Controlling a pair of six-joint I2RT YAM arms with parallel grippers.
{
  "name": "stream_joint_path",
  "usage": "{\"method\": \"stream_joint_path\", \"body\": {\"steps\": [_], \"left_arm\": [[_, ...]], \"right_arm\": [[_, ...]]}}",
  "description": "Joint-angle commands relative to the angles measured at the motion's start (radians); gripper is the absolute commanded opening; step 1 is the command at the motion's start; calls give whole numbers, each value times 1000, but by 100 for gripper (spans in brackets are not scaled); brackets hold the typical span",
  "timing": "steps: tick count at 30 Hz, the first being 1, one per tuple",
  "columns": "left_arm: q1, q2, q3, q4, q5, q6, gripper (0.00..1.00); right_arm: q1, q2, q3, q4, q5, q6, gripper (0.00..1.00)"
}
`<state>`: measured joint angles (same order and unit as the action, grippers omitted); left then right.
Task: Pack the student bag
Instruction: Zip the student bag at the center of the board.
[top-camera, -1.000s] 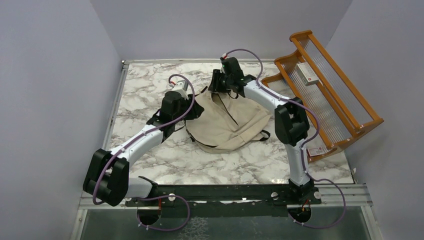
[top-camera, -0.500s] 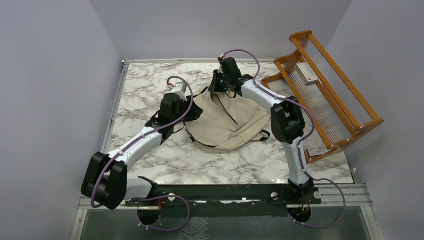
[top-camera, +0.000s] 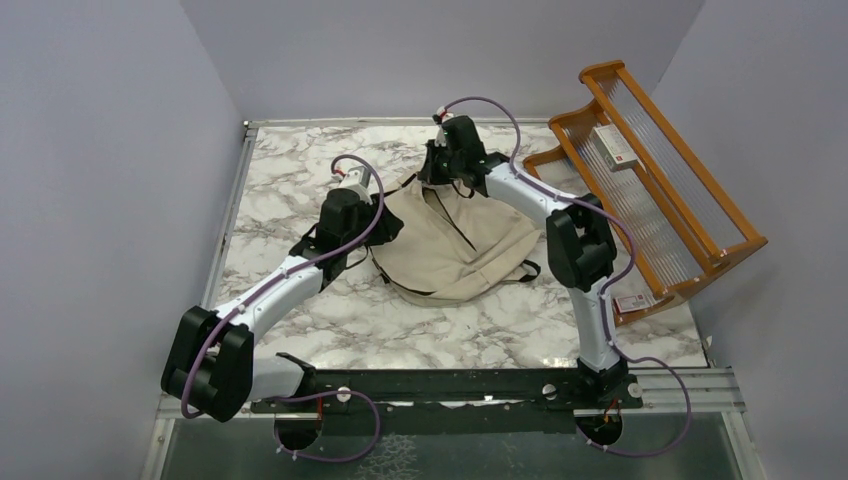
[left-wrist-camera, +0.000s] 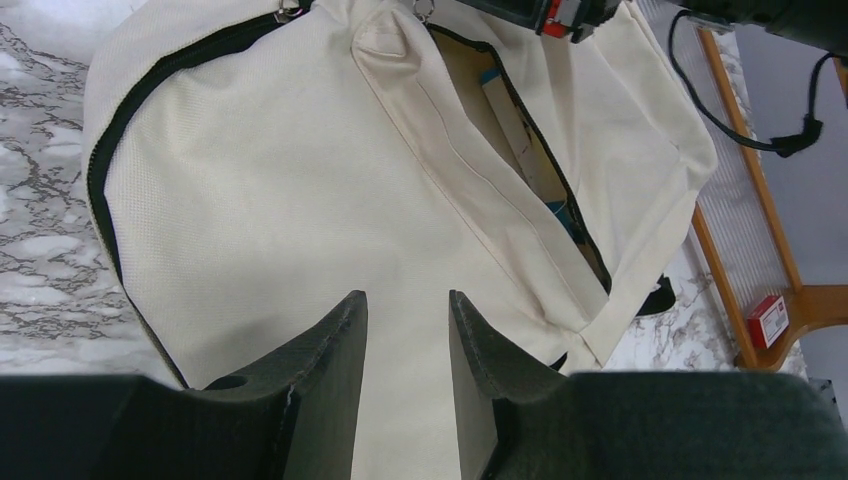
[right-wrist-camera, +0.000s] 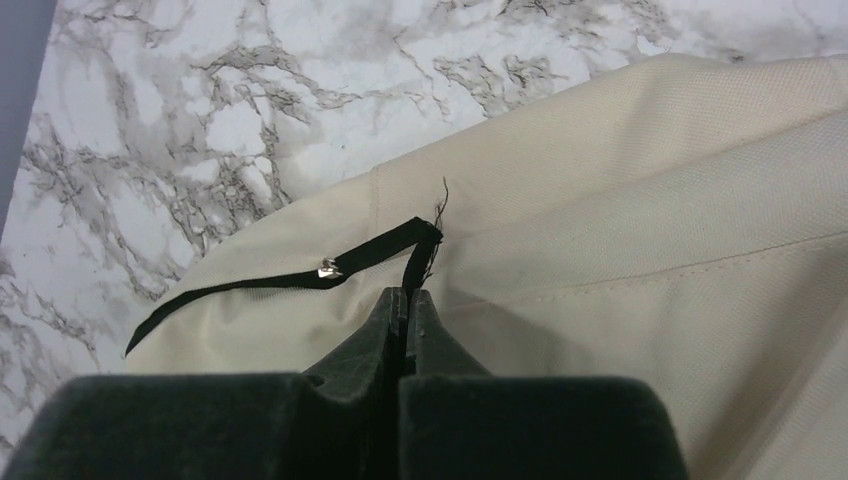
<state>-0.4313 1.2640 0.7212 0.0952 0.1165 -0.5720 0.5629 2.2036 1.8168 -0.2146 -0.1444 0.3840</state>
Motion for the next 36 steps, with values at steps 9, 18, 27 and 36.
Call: {"method": "stream_joint_path", "body": {"steps": [9, 18, 27, 36], "left_arm": [[35, 36, 1, 57, 22, -39, 39], [65, 135, 116, 126, 109, -94, 53], [92, 225, 230, 201, 177, -198, 65], [92, 311, 262, 195, 196, -260, 67]], "right_arm": [[3, -194, -134, 106, -14, -82, 1], [3, -331, -395, 348, -151, -135, 0], [3, -425, -638, 598, -258, -161, 0], [3, -518, -827, 843, -267, -163, 1]]}}
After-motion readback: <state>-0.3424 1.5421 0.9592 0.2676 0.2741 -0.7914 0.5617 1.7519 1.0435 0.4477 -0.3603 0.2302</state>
